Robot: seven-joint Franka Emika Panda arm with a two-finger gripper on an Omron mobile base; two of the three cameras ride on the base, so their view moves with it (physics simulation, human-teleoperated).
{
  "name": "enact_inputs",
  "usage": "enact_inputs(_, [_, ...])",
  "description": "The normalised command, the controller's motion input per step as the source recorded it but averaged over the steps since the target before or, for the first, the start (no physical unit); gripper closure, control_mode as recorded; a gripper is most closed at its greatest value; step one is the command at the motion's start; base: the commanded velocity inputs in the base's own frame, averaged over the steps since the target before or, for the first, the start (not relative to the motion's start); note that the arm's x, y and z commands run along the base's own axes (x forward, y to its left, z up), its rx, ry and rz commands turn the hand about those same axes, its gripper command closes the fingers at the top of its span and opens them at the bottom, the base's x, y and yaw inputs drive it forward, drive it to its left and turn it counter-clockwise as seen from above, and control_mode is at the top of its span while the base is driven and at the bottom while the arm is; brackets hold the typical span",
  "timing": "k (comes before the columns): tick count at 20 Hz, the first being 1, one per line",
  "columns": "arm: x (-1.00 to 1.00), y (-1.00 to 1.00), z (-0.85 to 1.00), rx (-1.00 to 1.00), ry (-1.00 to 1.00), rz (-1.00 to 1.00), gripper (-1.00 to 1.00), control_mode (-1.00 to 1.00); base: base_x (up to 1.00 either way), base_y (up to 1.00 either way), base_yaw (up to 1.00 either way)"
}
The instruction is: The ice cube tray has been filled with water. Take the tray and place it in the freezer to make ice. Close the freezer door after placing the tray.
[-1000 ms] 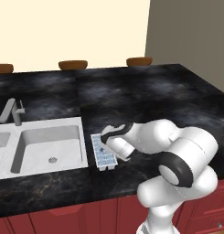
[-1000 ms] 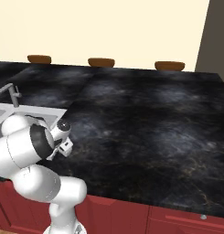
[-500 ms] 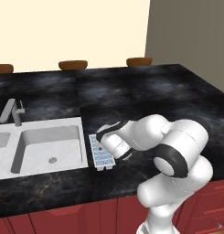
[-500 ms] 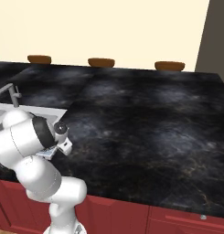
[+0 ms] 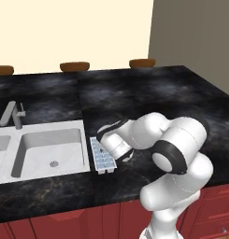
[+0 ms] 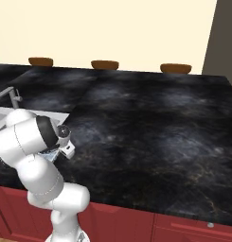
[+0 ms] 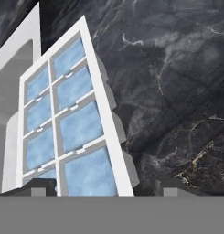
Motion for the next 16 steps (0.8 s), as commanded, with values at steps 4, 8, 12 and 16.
enact_inputs(4, [0.00,0.00,-0.07,0.00,0.00,0.00,1.00,-1.00,0.00,0.00,0.00])
enact_inputs(8, [-0.01,0.00,0.01,0.00,0.00,0.00,1.00,-1.00,0.00,0.00,0.00])
enact_inputs(12, [-0.09,-0.01,0.39,0.00,0.00,0.01,1.00,-1.00,0.00,0.00,0.00])
enact_inputs(16, [-0.15,-0.17,0.81,0.00,0.00,0.02,1.00,-1.00,0.00,0.00,0.00])
